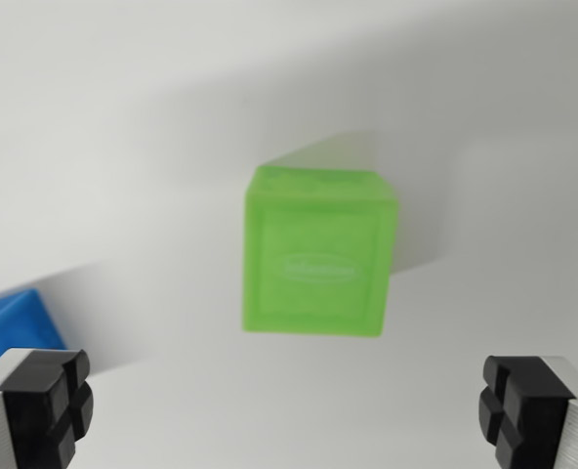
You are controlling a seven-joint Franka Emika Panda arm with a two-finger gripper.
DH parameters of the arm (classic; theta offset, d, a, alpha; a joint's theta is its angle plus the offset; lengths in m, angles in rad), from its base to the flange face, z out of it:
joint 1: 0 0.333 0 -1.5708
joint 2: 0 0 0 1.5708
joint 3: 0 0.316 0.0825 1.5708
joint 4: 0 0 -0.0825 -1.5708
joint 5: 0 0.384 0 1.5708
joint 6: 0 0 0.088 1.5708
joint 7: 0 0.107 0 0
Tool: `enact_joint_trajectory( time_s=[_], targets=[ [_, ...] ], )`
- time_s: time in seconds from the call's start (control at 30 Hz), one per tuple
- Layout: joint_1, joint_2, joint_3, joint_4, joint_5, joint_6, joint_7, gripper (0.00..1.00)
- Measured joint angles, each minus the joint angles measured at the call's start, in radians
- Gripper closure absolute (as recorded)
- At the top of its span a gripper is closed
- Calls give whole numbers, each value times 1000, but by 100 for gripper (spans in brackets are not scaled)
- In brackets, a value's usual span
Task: Stack cube
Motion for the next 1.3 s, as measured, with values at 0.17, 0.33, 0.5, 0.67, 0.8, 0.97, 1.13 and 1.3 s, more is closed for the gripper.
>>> enact_joint_trajectory(
  time_s=[0.17,0.33,0.5,0.67,0.8,0.97,1.13,1.3],
  targets=[
    [-17,41,1,-1,15,41,-14,0],
    [-20,87,9,2,26,83,-21,0],
    [-25,140,17,10,35,126,-28,0],
    [-33,182,25,20,41,158,-32,0],
    [-37,210,31,28,44,180,-34,0],
    [-43,240,38,36,45,200,-35,0],
    [-48,255,43,42,45,211,-35,0],
    [-50,257,44,43,45,214,-35,100]
  ],
)
